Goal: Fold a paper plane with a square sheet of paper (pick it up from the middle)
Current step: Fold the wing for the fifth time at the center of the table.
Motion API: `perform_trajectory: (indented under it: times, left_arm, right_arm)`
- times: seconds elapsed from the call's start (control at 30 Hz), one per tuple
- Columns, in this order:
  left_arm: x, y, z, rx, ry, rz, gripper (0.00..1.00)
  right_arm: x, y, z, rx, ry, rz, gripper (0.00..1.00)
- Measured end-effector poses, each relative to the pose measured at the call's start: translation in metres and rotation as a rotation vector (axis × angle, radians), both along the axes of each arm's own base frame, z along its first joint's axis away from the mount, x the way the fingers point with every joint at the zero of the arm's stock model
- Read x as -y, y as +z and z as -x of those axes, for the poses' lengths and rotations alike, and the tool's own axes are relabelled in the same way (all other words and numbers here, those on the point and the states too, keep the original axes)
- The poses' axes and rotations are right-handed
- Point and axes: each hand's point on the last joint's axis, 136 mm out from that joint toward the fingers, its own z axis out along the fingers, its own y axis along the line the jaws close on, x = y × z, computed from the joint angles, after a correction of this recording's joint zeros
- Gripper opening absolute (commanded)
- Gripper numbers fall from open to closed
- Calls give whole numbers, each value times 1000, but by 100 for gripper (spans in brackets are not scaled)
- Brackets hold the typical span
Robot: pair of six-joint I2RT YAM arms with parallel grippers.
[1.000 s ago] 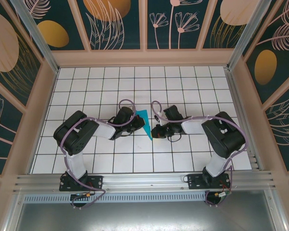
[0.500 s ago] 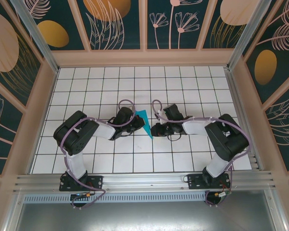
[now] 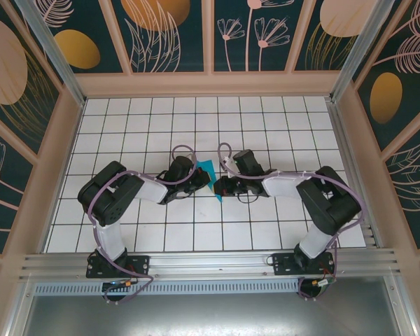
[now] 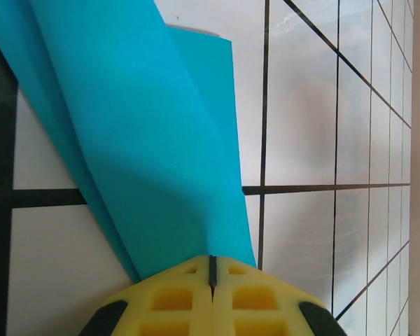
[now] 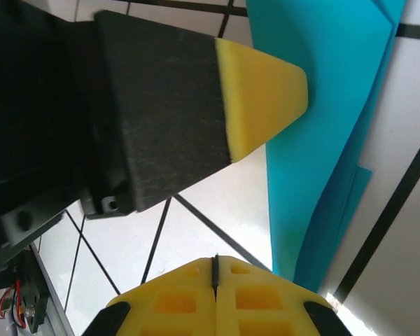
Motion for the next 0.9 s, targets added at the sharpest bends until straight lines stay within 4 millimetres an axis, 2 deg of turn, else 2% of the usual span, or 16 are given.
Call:
perform_trajectory:
  times: [0.2, 0.47, 0.9]
  left_arm:
    - [0, 0, 0, -2, 2, 2, 0]
    - [0, 0, 0, -6, 6, 5, 0]
    - [-2, -1, 0, -12, 25, 11, 0]
  right_arm:
    - [-7, -8, -6, -20, 8, 4, 5]
    - [-8, -22, -3, -53, 25, 14, 4]
    - [-9, -27, 0, -25, 85, 23, 3]
